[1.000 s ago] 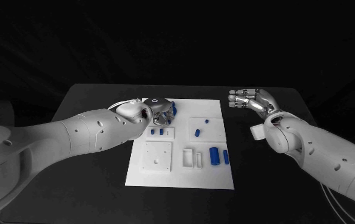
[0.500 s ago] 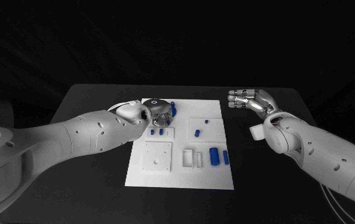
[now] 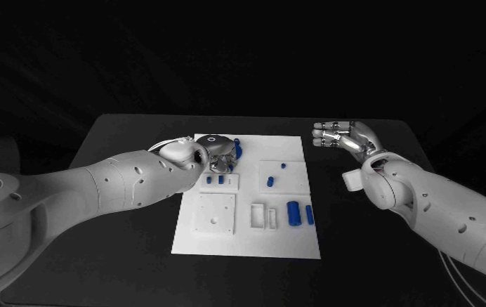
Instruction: Assemble the parts on the task board
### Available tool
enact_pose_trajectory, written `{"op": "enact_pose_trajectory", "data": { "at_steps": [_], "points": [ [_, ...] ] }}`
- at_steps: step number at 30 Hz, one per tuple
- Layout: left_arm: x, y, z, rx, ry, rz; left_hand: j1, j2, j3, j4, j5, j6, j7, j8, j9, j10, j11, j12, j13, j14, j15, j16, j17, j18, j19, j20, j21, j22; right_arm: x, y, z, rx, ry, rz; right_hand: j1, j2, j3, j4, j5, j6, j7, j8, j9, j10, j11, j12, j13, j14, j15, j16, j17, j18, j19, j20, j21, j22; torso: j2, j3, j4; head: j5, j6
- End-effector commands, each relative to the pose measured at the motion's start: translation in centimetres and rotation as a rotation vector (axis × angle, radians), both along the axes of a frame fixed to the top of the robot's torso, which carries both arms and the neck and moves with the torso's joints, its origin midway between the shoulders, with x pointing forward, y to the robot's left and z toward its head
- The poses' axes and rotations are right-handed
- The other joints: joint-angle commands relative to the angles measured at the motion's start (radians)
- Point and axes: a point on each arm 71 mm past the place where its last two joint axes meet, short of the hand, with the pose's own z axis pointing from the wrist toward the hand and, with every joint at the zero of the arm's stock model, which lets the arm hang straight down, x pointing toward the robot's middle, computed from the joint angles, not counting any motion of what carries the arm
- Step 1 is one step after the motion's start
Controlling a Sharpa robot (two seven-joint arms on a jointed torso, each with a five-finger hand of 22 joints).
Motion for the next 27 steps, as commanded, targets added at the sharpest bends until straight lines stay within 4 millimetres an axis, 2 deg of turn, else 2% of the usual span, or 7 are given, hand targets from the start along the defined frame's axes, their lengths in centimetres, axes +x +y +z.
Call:
{"op": "enact_pose_trajectory", "data": {
  "at_steps": [1,3,5,8,18,27],
  "points": [
    [-0.2,0.0,-0.2,-0.013,0.003,0.005,0.003,0.013,-0.005,0.008,0.004,0.014,-0.002,-0.002,0.0,0.013,-0.002,-0.004,0.0,0.007,-0.002,0.004,0.002,0.01,0.007,-0.002,0.009,0.022,0.0,0.1,0.0,0.012,0.001,0.018,-0.005,0.002,0.004,0.0,0.005,-0.005,-0.001,-0.004,-0.001,-0.008,0.0,-0.004,-0.001,-0.008,0.0,-0.004,-0.001,-0.001,-0.008,0.002,0.003,-0.001,-0.001,0.0003,-0.0003,0.0,0.001],
    [-0.2,0.2,-0.1,-0.025,-0.002,0.021,0.001,0.018,-0.008,0.012,0.004,0.018,-0.003,-0.001,0.0,0.016,-0.004,-0.003,0.0,0.011,-0.003,0.005,0.003,0.009,0.008,-0.003,0.012,0.021,0.0,0.1,0.0,0.011,0.001,0.016,-0.005,0.001,0.004,0.0,0.005,-0.004,-0.002,-0.004,-0.001,-0.008,0.0,-0.004,-0.001,-0.008,0.0,-0.004,-0.001,-0.002,-0.012,0.003,0.001,-0.001,-0.001,0.0002,-0.0002,0.001,0.002],
    [-0.2,0.3,0.0,-0.037,-0.008,0.034,0.003,0.021,-0.01,0.013,0.004,0.021,-0.003,-0.001,0.0,0.019,-0.005,-0.003,0.0,0.015,-0.004,0.007,0.004,0.009,0.011,-0.005,0.015,0.021,0.0,0.1,0.0,0.01,0.001,0.015,-0.005,0.0,0.004,0.001,0.004,-0.002,-0.001,-0.003,-0.001,-0.008,0.0,-0.004,-0.001,-0.009,-0.001,-0.004,-0.002,-0.017,-0.054,0.006,0.0,-0.001,-0.001,0.0003,0.0,0.002,0.002],
    [-0.2,0.4,0.1,-0.048,-0.015,0.047,0.009,0.026,-0.01,0.01,0.005,0.034,-0.005,-0.001,0.001,0.03,-0.01,-0.003,0.0,0.025,-0.008,0.012,0.006,0.009,0.017,-0.008,0.023,0.022,0.0,0.1,0.0,0.01,0.001,0.015,-0.004,0.0,0.004,0.001,0.004,-0.004,-0.001,-0.004,-0.001,-0.008,0.0,-0.004,-0.001,-0.01,0.001,-0.004,-0.001,-0.021,-0.058,0.005,0.0,-0.001,0.0,0.0001,-0.0004,0.002,0.002],
    [-0.3,1.0,0.6,-0.099,-0.046,0.072,0.013,0.027,0.013,-0.009,-0.004,0.035,-0.003,-0.001,0.0,0.034,-0.01,-0.003,0.0,0.04,-0.011,0.012,0.012,0.012,0.014,-0.013,0.055,0.022,0.0,0.1,-0.1,0.009,0.0,0.016,-0.004,0.001,0.004,0.001,0.004,-0.004,-0.001,-0.004,-0.001,-0.008,0.0,-0.004,-0.001,-0.009,0.001,-0.003,-0.001,-0.023,-0.059,0.004,0.001,-0.001,-0.001,0.0002,0.0004,0.001,0.003],
    [-0.4,1.6,2.4,-0.194,-0.024,0.123,0.005,0.022,0.026,-0.011,-0.007,0.031,-0.003,-0.001,0.0,0.031,-0.009,-0.003,0.0,0.044,-0.01,0.011,0.014,0.014,0.012,-0.012,0.069,0.02,0.0,0.0,-0.1,0.008,0.0,0.014,-0.004,0.001,0.005,0.001,0.005,-0.003,-0.002,-0.004,-0.001,-0.008,0.0,-0.004,-0.001,-0.009,0.001,-0.004,-0.001,-0.024,-0.059,0.003,0.001,-0.001,-0.001,-0.0006,0.0018,0.0,0.004]
  ]
}}
